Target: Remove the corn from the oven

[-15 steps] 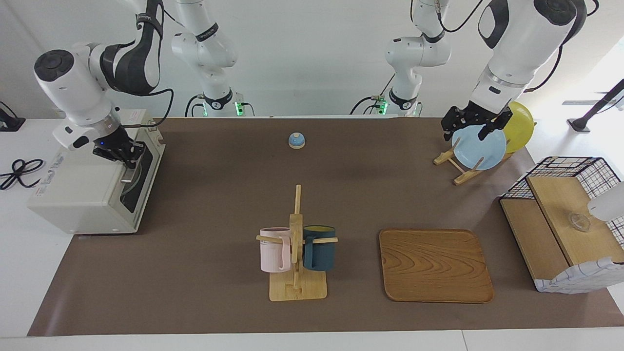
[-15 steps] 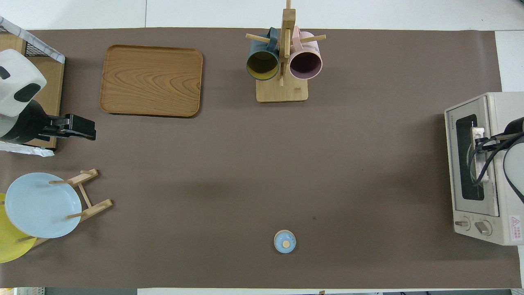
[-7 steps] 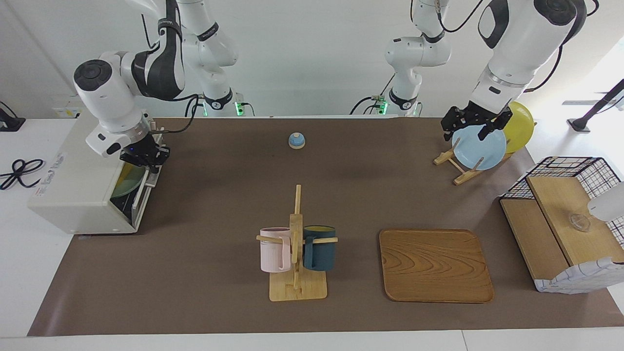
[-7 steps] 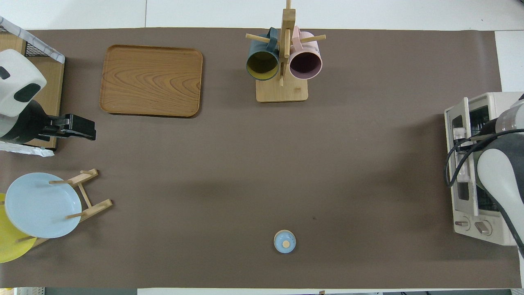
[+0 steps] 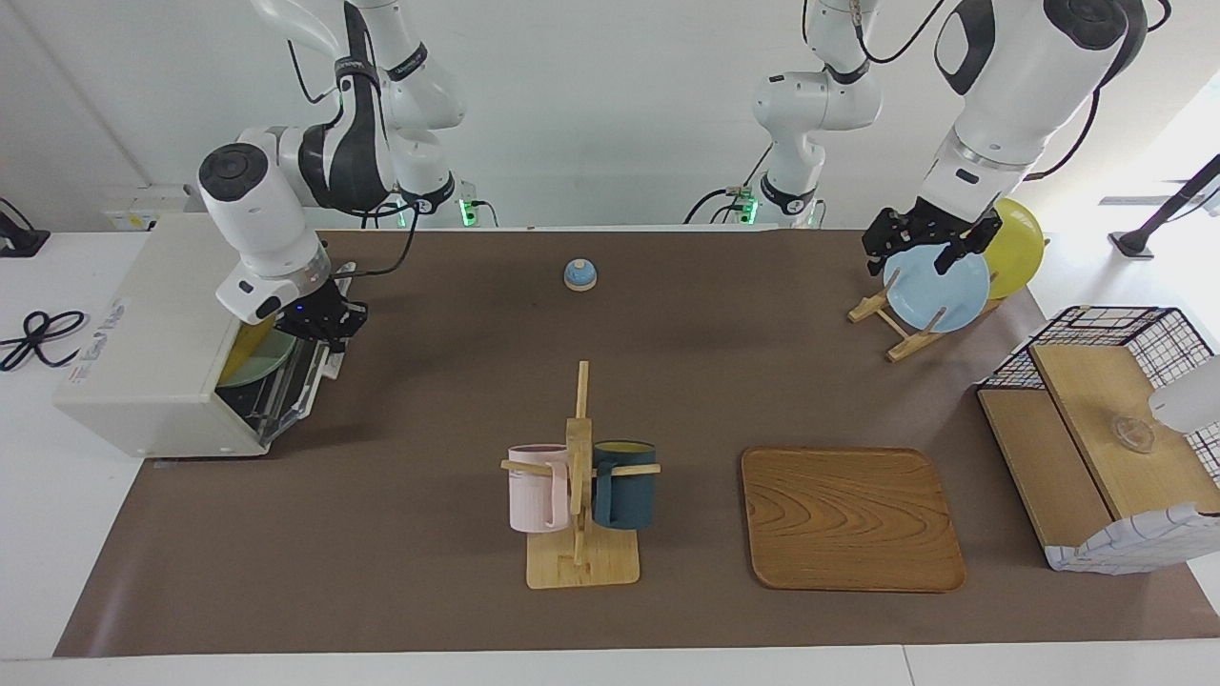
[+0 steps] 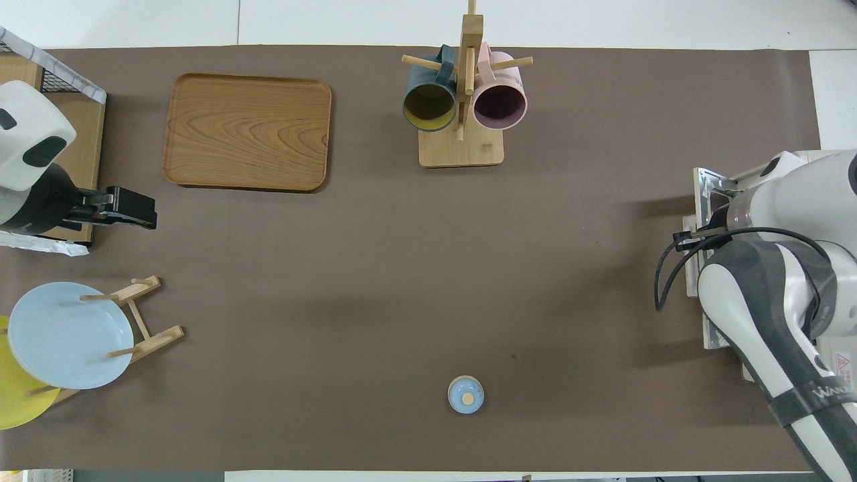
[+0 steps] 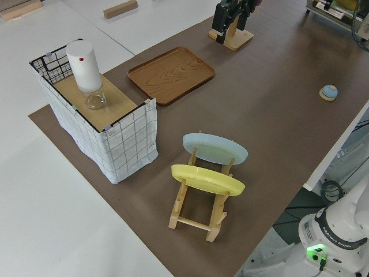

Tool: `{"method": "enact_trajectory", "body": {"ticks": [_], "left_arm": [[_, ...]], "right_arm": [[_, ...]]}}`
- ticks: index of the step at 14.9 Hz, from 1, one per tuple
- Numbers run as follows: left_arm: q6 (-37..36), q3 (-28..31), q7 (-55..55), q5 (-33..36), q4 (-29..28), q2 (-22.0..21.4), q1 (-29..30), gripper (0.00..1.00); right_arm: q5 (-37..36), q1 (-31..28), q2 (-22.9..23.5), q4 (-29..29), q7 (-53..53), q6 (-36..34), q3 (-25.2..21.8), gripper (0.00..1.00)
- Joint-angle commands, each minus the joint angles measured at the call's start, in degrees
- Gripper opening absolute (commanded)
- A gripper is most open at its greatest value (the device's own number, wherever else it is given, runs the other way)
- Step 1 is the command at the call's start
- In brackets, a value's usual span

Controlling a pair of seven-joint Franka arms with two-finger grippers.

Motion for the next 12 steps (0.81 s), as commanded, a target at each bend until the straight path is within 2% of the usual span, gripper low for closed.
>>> {"method": "enact_trajectory", "body": {"ticks": [1, 4, 12], "left_arm": [[0.30, 0.23, 0.36, -0.45, -0.90, -0.89, 0.06, 1.00], [0.30, 0.23, 0.36, -0.36, -0.90, -0.89, 0.06, 1.00], [0.30, 0.23, 0.36, -0.36, -0.90, -0.89, 0.06, 1.00]], "right_arm": [[-1.18, -0.56, 2.64, -2.71, 0.92, 7.72, -0.71, 0.00], [-1.09, 0.50, 2.81, -5.97, 2.59, 12.13, -0.71, 0.00], [1.63, 2.44, 5.27, -6.85, 5.32, 12.75, -0.62, 0.00]]}}
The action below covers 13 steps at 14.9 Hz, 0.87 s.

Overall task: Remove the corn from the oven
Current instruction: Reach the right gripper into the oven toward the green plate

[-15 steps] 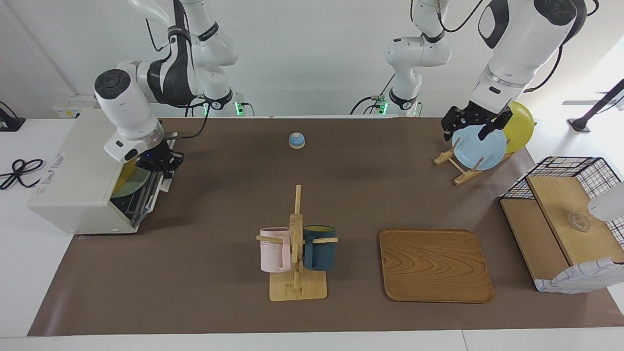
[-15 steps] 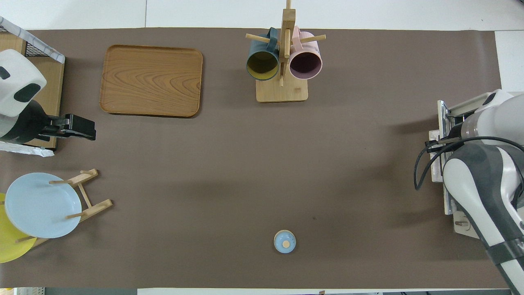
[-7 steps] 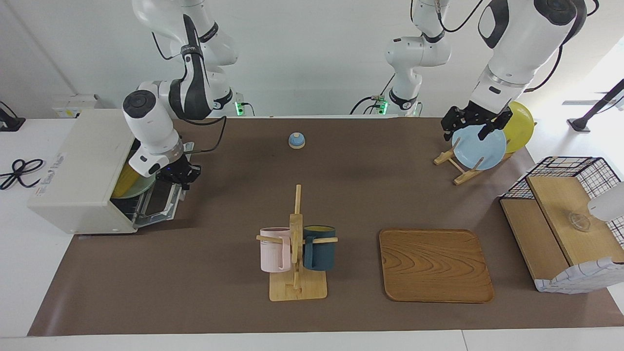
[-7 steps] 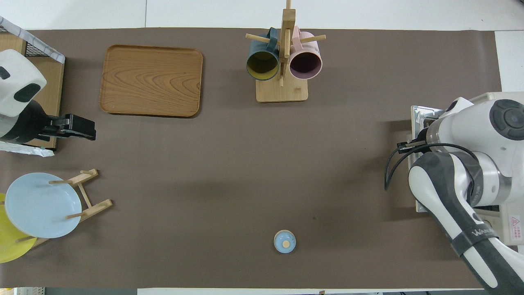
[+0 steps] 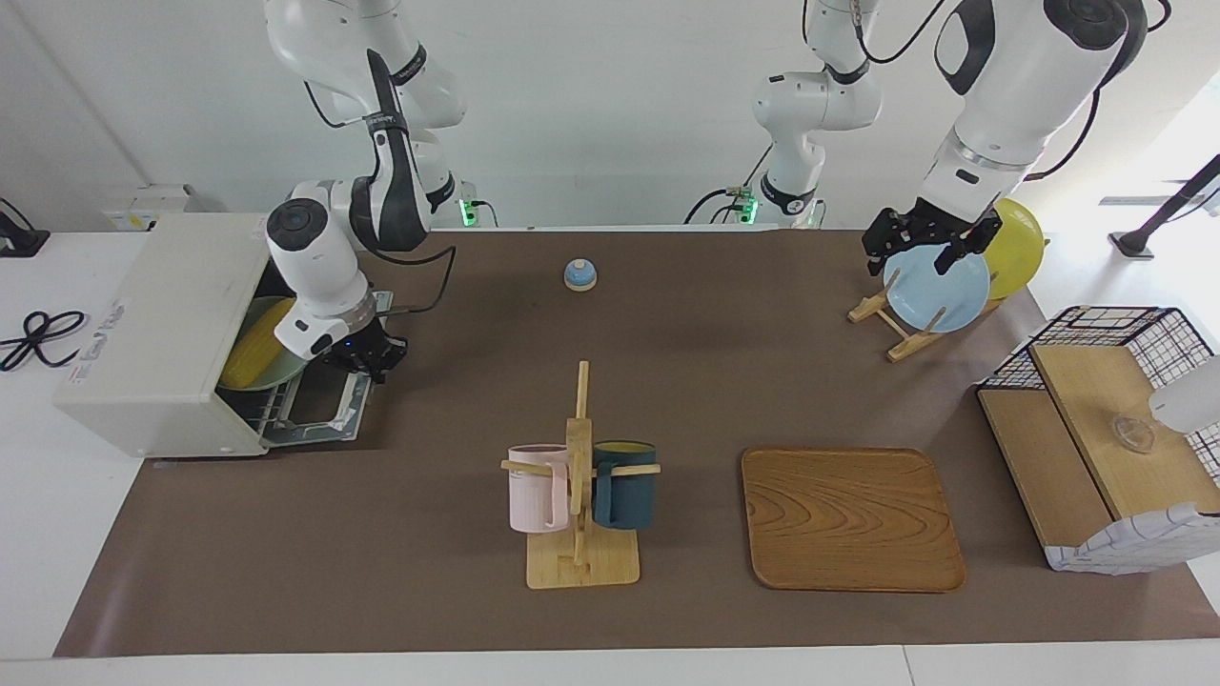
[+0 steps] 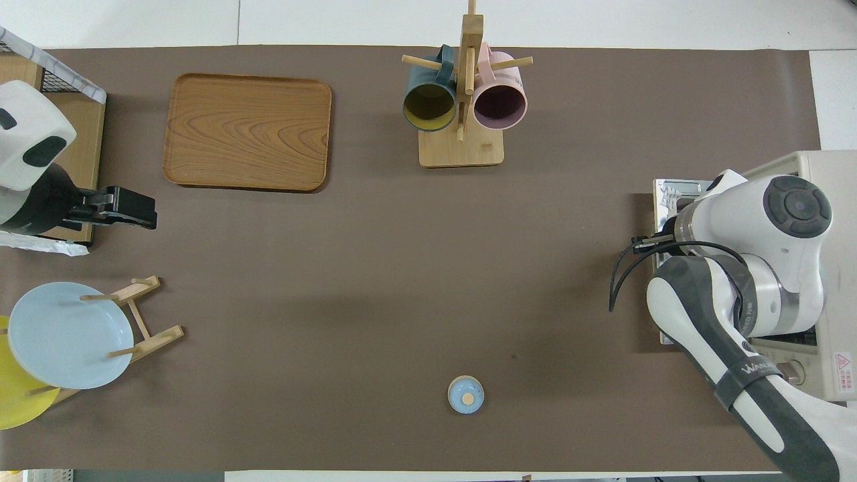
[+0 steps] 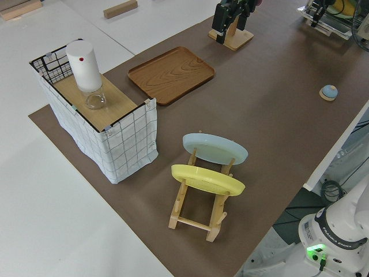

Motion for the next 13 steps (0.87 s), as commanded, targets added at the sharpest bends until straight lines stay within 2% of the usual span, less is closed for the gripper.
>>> {"method": "enact_trajectory", "body": {"ticks": [1, 5, 6, 8, 10, 13], "left_arm": [[0.30, 0.23, 0.36, -0.45, -0.90, -0.89, 0.06, 1.00], [0.30, 0.23, 0.36, -0.45, -0.90, -0.89, 0.06, 1.00], [0.30, 0.23, 0.36, -0.45, -0.90, -0.89, 0.06, 1.00], [0.30, 0.23, 0.36, -0.36, -0.90, -0.89, 0.06, 1.00], [0.30, 0.23, 0.36, -0.36, -0.90, -0.89, 0.06, 1.00], [0.30, 0.23, 0.36, -0.45, -0.90, -0.89, 0.06, 1.00]], "right_arm": [[1.47, -0.03, 0.65, -1.41, 0.39, 1.71, -0.71, 0.00], [2.00, 0.84, 1.10, -0.10, 1.53, 1.02, -0.62, 0.00], [2.17, 1.19, 1.01, 1.39, 1.62, -0.64, -0.54, 0.00], [2.18, 1.64, 0.40, 7.00, 2.06, -8.70, -0.54, 0.00], [2.18, 1.72, -1.44, 10.79, 4.68, -16.09, -0.54, 0.18], [2.09, 0.50, -3.47, 10.02, 11.19, -17.71, -0.88, 0.27]]}}
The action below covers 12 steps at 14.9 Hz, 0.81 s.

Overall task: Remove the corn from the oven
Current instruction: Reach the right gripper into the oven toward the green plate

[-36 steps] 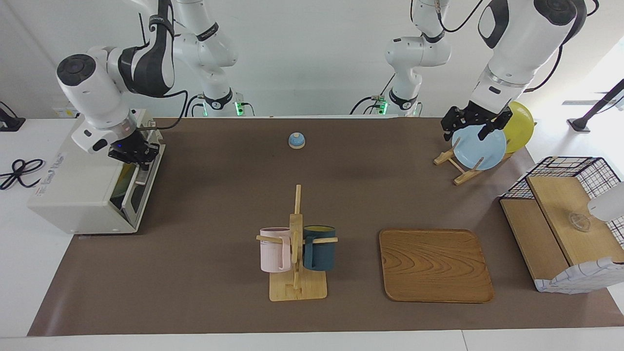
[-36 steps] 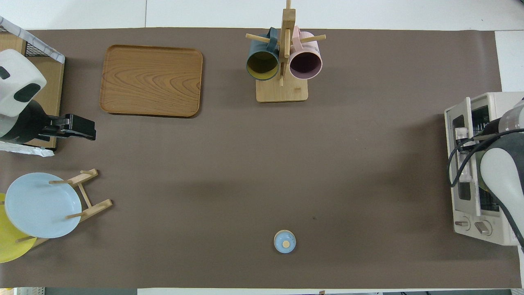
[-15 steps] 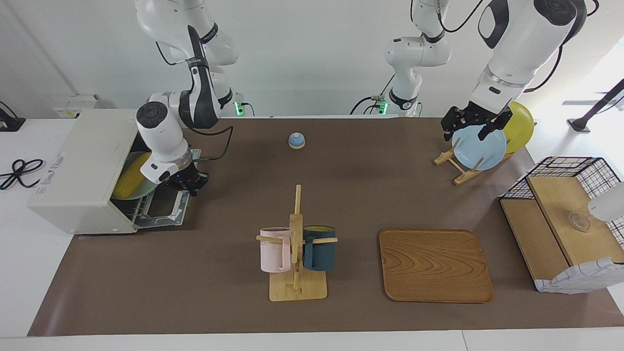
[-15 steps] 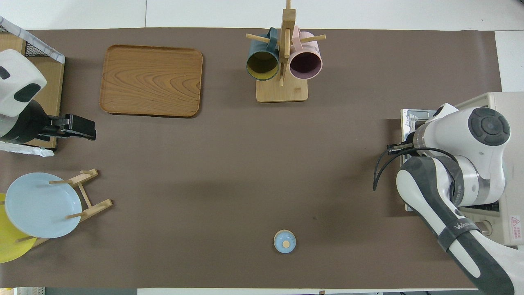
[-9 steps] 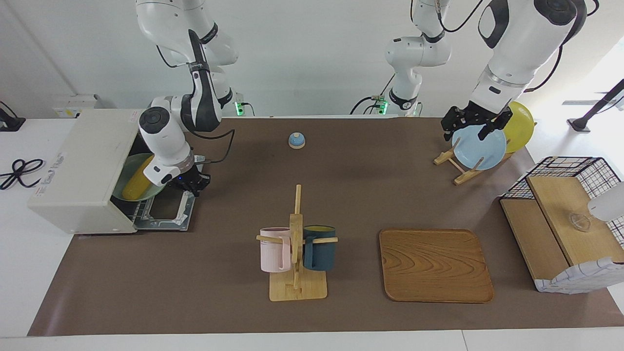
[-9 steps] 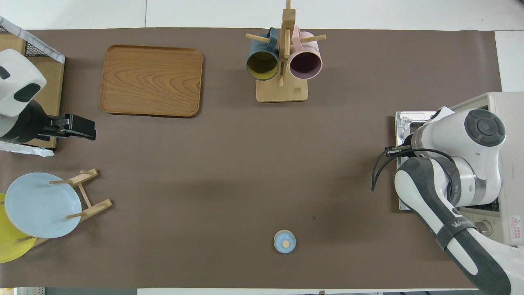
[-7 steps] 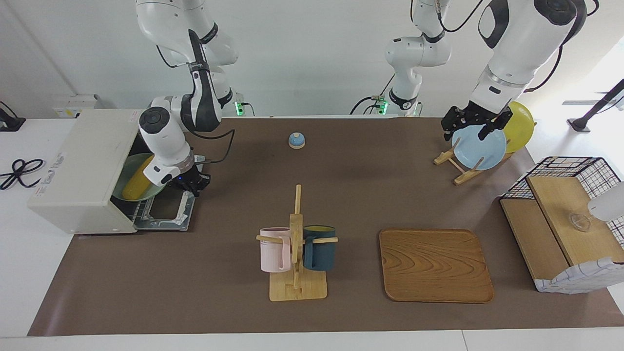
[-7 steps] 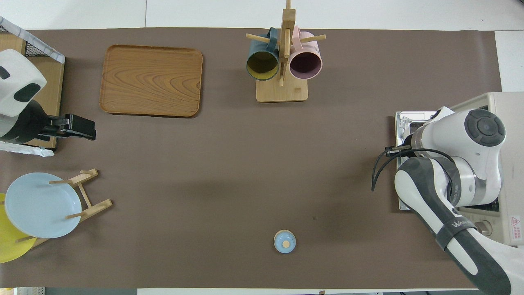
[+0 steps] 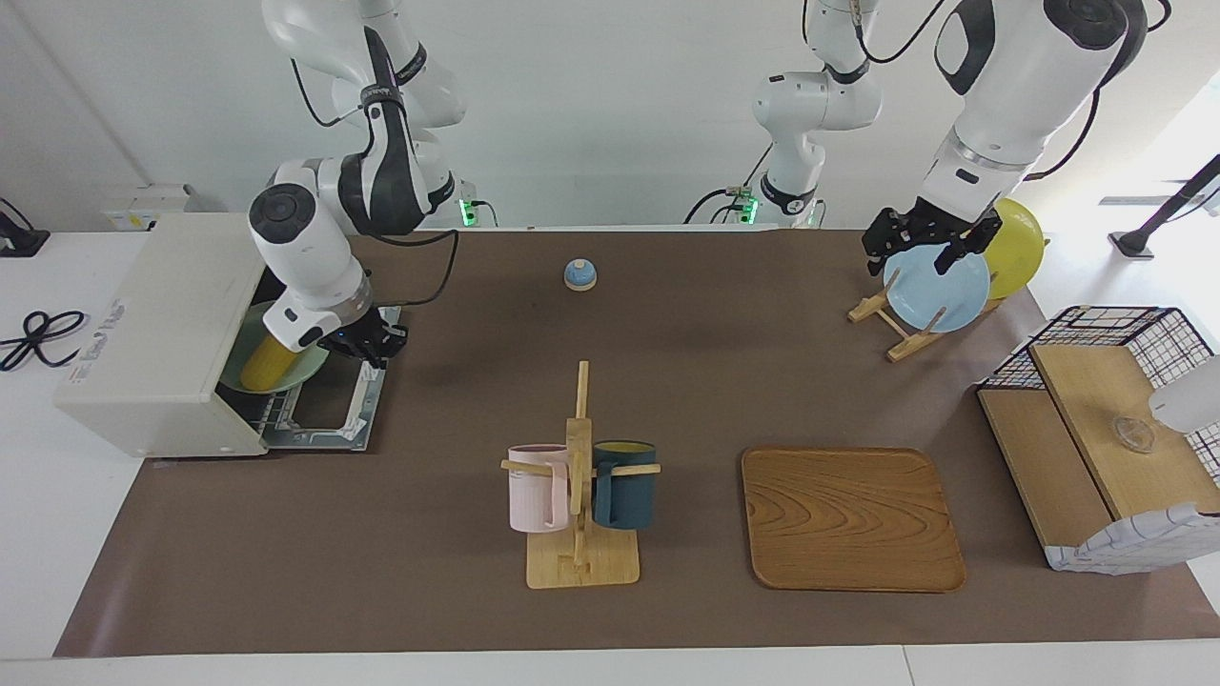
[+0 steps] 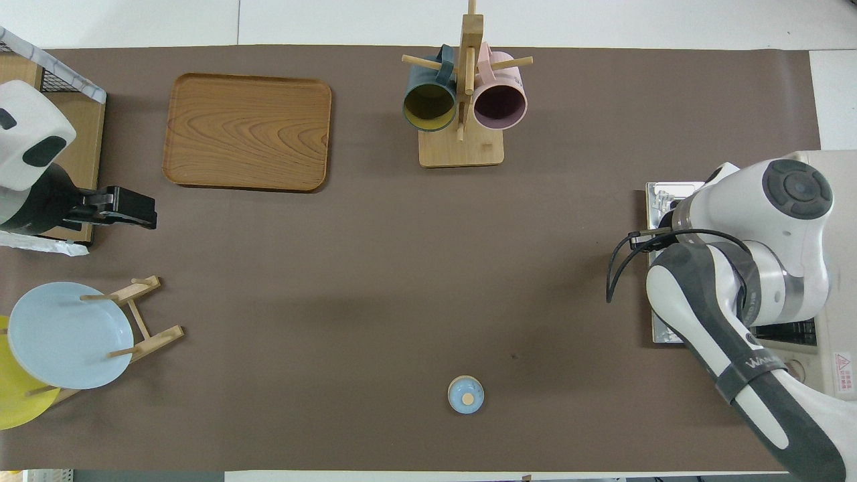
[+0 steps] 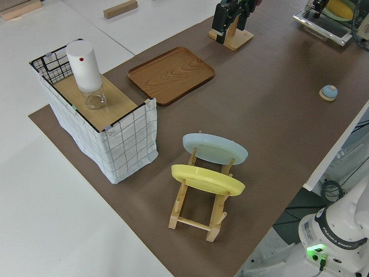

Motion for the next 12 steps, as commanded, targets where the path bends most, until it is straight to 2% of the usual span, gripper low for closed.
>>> {"method": "enact_trajectory", "body": {"ticks": [1, 6, 12], "left_arm": [[0.30, 0.23, 0.36, -0.45, -0.90, -0.89, 0.06, 1.00], [0.30, 0.23, 0.36, -0.36, -0.90, -0.89, 0.06, 1.00], [0.30, 0.23, 0.36, -0.45, -0.90, -0.89, 0.06, 1.00]], "right_arm": [[1.14, -2.31, -1.36, -1.56, 3.65, -0.66, -0.45, 0.31], [1.14, -6.79, -2.94, -5.17, 3.30, 0.04, -0.63, 0.32], [1.14, -8.29, -3.82, -7.10, 3.13, -0.05, -0.63, 0.33]]}}
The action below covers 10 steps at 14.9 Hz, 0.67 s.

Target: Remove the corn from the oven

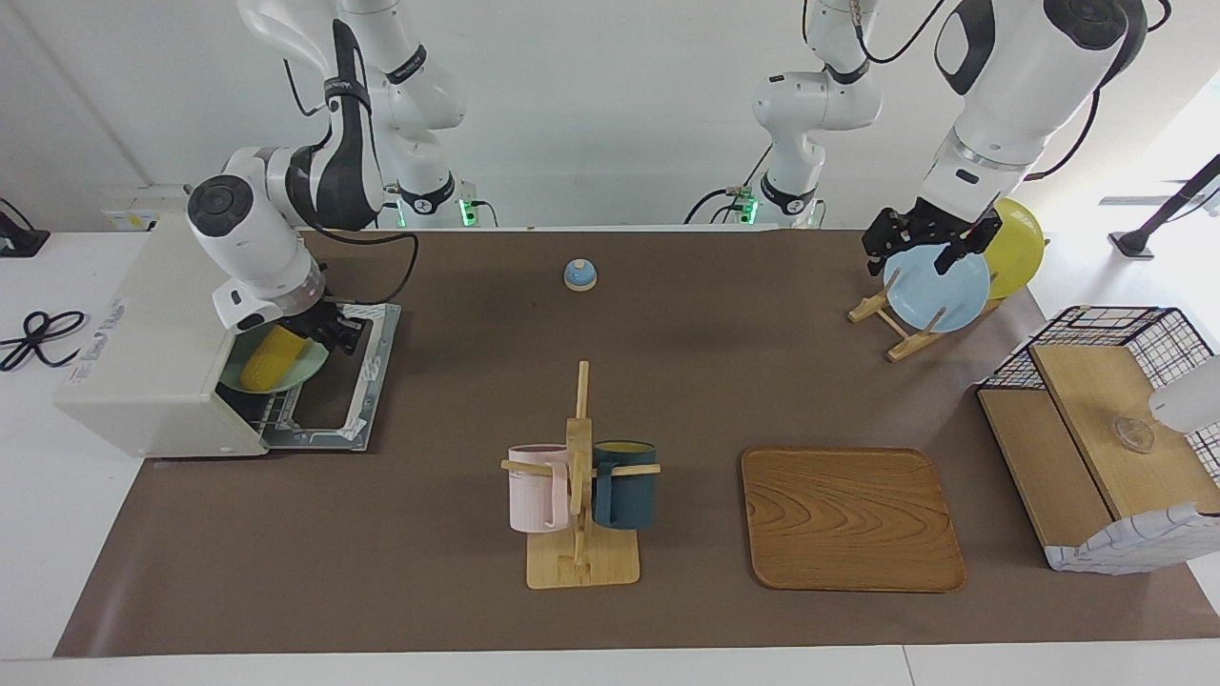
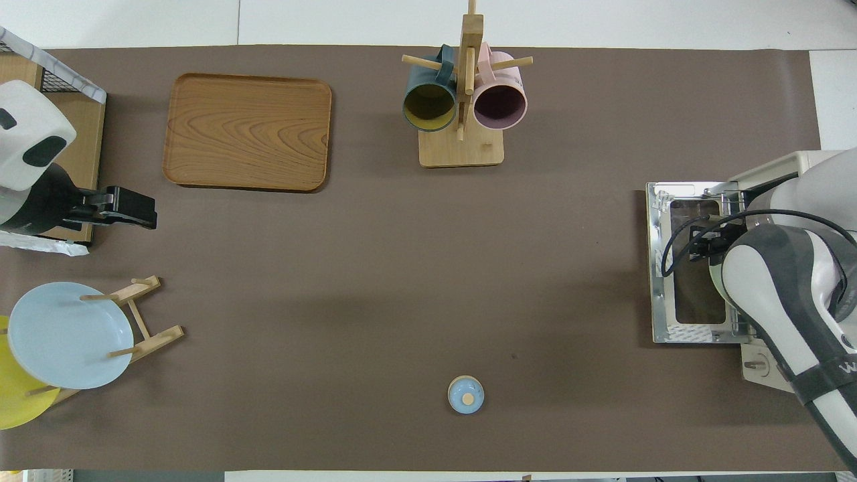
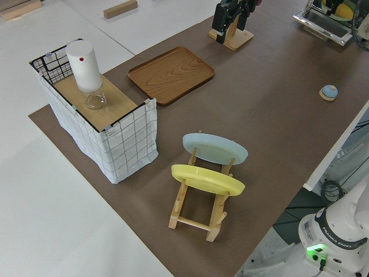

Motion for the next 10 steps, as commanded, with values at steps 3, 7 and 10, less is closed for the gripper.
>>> {"method": "enact_trajectory", "body": {"ticks": [3, 7, 10], "left_arm": [[0.30, 0.23, 0.36, -0.36, -0.90, -0.89, 0.06, 1.00], [0.30, 0.23, 0.36, -0.36, -0.90, -0.89, -0.02, 1.00], [0.30, 0.23, 0.36, -0.36, -0.90, -0.89, 0.06, 1.00]], "right_arm": [[1.14, -2.68, -2.15, -2.52, -2.10, 0.66, 0.35, 0.34], [1.14, -4.00, -2.23, -2.87, -3.94, 0.92, 0.35, 0.34], [1.14, -3.82, -3.02, -5.94, -3.59, 4.33, 0.44, 0.33]]}}
